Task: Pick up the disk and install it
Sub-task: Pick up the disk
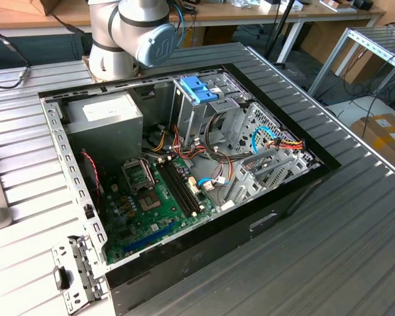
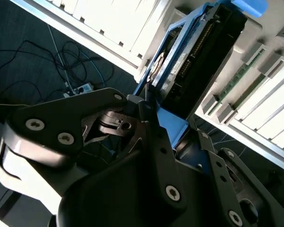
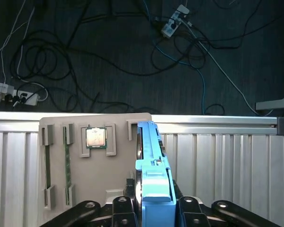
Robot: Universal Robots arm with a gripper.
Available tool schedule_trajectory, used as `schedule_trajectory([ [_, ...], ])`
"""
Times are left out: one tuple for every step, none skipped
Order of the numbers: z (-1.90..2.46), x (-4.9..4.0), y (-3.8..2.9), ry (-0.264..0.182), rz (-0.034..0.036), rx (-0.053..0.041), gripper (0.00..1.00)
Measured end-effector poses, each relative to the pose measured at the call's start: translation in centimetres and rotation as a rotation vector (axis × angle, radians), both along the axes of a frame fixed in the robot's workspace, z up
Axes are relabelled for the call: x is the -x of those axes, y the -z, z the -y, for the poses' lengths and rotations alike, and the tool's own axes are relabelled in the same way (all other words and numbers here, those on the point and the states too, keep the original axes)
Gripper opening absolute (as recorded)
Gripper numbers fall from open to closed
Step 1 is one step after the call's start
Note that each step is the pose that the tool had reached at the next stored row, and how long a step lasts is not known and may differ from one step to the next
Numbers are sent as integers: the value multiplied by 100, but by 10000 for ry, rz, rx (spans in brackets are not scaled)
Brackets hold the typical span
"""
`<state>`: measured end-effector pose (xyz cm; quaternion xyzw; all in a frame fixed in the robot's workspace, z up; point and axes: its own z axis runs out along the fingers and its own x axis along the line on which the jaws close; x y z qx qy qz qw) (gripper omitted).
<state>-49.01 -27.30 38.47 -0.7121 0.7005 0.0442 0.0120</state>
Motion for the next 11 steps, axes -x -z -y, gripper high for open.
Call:
schedule_trajectory([
  [2, 0, -49, 0, 1, -2, 37],
  [3, 0, -90, 0, -1, -3, 37],
  [4, 0, -128, 0, -1, -5, 37],
  [5, 0, -174, 0, 0, -9, 37],
  [5, 0, -228, 0, -2, -13, 37],
  [6, 0, -267, -1, 0, -18, 37],
  [7, 0, -307, 0, 0, -21, 37],
  [9, 0, -347, -1, 0, -26, 37],
  [13, 0, -398, -1, -1, -32, 37],
  [17, 0, -465, -1, 0, -42, 37],
  [22, 0, -518, -1, 0, -51, 37],
])
